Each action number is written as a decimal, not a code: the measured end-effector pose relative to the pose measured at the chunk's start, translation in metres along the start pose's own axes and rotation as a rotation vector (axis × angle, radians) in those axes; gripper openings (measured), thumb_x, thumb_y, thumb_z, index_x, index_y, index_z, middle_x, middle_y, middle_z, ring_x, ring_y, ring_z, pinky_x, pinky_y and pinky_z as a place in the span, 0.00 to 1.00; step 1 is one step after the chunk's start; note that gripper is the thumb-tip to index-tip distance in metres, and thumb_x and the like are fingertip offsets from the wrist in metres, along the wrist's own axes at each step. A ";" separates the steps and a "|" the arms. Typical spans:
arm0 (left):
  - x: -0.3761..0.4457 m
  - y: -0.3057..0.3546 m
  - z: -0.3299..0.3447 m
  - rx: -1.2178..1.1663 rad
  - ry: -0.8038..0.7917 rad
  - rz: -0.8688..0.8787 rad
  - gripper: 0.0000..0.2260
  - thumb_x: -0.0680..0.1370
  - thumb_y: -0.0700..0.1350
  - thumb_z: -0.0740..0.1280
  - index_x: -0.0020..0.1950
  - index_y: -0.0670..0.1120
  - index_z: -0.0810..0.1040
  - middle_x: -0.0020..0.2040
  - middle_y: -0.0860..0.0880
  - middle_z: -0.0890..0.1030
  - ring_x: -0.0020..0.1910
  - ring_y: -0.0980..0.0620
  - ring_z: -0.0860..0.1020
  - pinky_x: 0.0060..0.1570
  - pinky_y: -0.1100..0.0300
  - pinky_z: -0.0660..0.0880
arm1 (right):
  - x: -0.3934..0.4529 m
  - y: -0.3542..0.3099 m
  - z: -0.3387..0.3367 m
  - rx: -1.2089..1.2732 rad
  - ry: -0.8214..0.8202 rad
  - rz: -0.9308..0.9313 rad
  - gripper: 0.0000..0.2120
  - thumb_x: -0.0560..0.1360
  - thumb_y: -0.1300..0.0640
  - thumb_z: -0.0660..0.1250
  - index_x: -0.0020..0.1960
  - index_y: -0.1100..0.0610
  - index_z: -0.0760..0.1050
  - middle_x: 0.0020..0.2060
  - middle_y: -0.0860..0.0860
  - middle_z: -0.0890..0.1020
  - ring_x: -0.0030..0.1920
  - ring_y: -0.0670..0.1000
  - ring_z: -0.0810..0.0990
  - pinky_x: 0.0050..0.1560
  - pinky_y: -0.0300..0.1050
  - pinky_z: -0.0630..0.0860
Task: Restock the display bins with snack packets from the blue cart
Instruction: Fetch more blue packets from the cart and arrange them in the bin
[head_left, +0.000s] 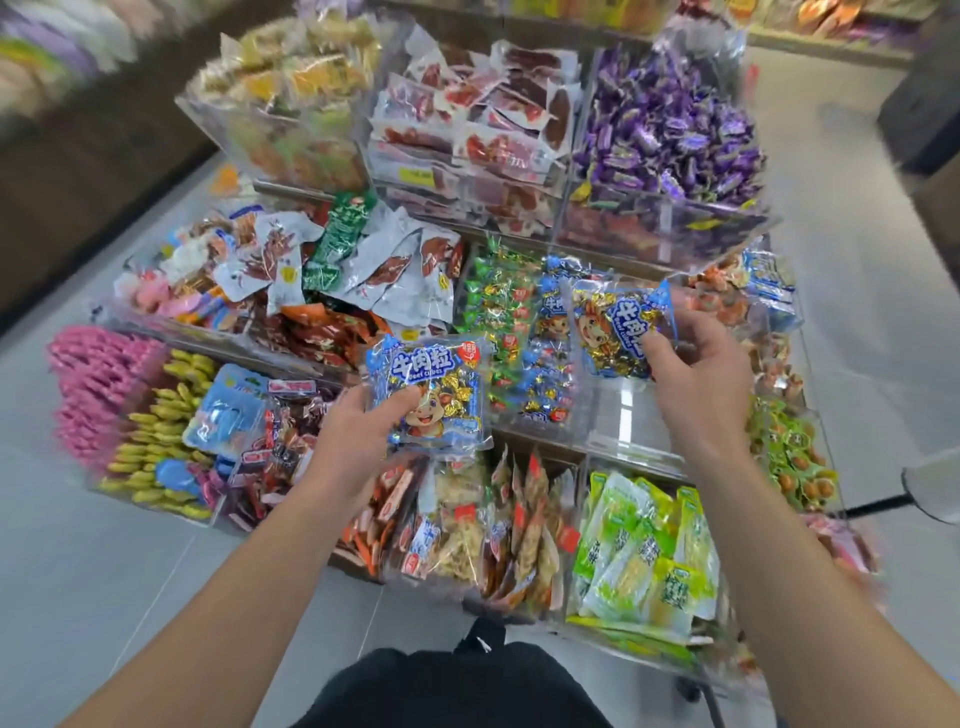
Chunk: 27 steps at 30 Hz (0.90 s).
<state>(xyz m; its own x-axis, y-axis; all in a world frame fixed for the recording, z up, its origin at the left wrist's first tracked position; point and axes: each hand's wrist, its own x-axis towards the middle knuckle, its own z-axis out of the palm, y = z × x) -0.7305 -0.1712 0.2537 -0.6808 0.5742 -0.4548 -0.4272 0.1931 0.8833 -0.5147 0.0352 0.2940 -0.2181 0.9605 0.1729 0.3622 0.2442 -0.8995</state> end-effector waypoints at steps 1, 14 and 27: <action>0.006 0.002 0.003 0.002 0.018 -0.001 0.30 0.78 0.50 0.72 0.77 0.45 0.66 0.76 0.49 0.67 0.64 0.52 0.74 0.46 0.51 0.84 | 0.013 0.001 0.004 0.000 -0.003 0.000 0.07 0.73 0.49 0.70 0.49 0.39 0.79 0.40 0.38 0.84 0.39 0.39 0.81 0.43 0.45 0.80; 0.083 0.025 0.038 0.056 0.022 -0.045 0.15 0.78 0.50 0.72 0.63 0.50 0.76 0.61 0.58 0.77 0.58 0.59 0.76 0.52 0.50 0.83 | 0.127 0.020 0.075 -0.132 -0.104 0.002 0.09 0.74 0.58 0.70 0.53 0.49 0.81 0.43 0.40 0.84 0.44 0.39 0.82 0.55 0.47 0.79; 0.144 0.025 0.037 0.049 0.029 -0.135 0.19 0.76 0.53 0.74 0.66 0.52 0.78 0.64 0.55 0.79 0.61 0.57 0.77 0.44 0.57 0.82 | 0.172 0.027 0.127 -0.751 -0.320 -0.167 0.13 0.77 0.57 0.67 0.61 0.52 0.80 0.54 0.53 0.84 0.53 0.58 0.81 0.52 0.51 0.77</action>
<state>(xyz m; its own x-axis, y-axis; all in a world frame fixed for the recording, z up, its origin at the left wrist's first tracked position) -0.8169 -0.0545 0.2148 -0.6362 0.5176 -0.5722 -0.4868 0.3061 0.8181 -0.6573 0.1897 0.2485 -0.5280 0.8474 0.0561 0.7858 0.5126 -0.3460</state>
